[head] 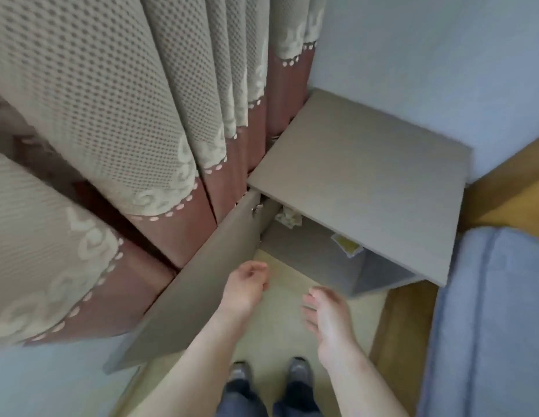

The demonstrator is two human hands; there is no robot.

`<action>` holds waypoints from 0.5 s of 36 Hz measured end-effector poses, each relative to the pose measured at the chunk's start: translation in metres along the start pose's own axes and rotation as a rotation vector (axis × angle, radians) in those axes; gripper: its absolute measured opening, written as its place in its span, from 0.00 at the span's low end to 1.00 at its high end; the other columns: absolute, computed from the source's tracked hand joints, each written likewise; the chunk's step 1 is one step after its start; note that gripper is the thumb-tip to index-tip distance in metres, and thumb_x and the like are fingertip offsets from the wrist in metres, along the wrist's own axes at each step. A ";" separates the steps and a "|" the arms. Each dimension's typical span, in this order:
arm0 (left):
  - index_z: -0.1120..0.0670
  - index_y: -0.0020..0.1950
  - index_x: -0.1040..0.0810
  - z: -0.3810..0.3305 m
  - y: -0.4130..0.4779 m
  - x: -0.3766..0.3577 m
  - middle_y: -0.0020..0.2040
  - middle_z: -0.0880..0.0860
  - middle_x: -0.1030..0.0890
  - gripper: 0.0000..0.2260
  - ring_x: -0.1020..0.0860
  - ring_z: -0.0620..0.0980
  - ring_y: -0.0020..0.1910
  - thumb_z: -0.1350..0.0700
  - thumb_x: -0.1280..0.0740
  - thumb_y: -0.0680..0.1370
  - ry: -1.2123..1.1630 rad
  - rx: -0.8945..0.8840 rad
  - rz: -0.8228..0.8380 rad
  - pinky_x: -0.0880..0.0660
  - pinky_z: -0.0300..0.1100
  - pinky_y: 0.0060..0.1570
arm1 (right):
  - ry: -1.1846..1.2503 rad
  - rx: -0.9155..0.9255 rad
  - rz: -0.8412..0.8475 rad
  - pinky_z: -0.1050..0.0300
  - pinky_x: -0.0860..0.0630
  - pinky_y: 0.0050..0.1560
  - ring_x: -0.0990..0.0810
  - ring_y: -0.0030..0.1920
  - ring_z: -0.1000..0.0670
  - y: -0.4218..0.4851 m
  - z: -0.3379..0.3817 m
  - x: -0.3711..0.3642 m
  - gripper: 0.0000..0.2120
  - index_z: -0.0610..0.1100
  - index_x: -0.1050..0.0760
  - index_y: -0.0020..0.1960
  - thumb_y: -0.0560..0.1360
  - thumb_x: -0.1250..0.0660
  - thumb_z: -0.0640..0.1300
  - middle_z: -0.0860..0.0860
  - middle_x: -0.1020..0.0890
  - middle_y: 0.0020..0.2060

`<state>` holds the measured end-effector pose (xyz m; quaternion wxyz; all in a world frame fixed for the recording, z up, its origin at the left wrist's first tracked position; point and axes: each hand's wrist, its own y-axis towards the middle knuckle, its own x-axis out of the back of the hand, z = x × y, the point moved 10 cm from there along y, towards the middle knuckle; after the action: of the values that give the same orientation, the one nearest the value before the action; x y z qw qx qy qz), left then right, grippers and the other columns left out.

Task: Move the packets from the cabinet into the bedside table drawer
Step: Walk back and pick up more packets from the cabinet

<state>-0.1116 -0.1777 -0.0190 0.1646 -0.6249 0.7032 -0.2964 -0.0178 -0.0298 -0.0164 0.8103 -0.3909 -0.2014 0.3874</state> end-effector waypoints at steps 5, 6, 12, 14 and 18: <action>0.50 0.41 0.27 0.068 0.095 -0.052 0.36 0.49 0.24 0.08 0.25 0.49 0.38 0.60 0.38 0.79 0.089 0.010 0.015 0.33 0.36 0.34 | -0.013 -0.027 0.001 0.51 0.25 0.43 0.24 0.41 0.43 0.114 -0.041 -0.003 0.09 0.42 0.30 0.41 0.78 0.44 0.35 0.37 0.23 0.47; 0.51 0.42 0.27 0.083 0.114 -0.062 0.37 0.48 0.25 0.08 0.25 0.47 0.37 0.61 0.39 0.79 0.099 0.017 0.019 0.33 0.34 0.31 | -0.018 -0.020 0.002 0.56 0.30 0.37 0.26 0.37 0.46 0.139 -0.052 -0.002 0.10 0.43 0.31 0.39 0.78 0.44 0.35 0.41 0.24 0.43; 0.50 0.39 0.26 0.164 0.227 -0.101 0.38 0.51 0.23 0.09 0.25 0.51 0.37 0.62 0.39 0.77 0.142 -0.017 0.029 0.33 0.37 0.33 | -0.042 -0.015 0.004 0.66 0.43 0.25 0.37 0.21 0.55 0.297 -0.117 0.009 0.17 0.48 0.40 0.33 0.75 0.46 0.30 0.53 0.35 0.23; 0.51 0.43 0.27 0.181 0.258 -0.114 0.38 0.49 0.24 0.08 0.25 0.48 0.35 0.62 0.39 0.78 0.182 -0.052 0.072 0.32 0.32 0.28 | -0.143 0.037 -0.042 0.62 0.32 0.29 0.30 0.25 0.54 0.346 -0.129 0.017 0.15 0.46 0.36 0.34 0.76 0.43 0.32 0.52 0.29 0.26; 0.54 0.49 0.28 0.204 0.317 -0.147 0.38 0.48 0.27 0.05 0.28 0.43 0.35 0.64 0.40 0.80 0.229 -0.156 0.232 0.35 0.24 0.24 | -0.263 0.157 -0.097 0.50 0.25 0.51 0.25 0.41 0.48 0.433 -0.138 0.021 0.09 0.47 0.31 0.38 0.76 0.40 0.38 0.48 0.24 0.39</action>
<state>-0.2119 -0.0632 -0.3938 0.0676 -0.5125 0.8056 -0.2894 -0.1213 0.0910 -0.4424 0.8227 -0.2621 -0.2938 0.4100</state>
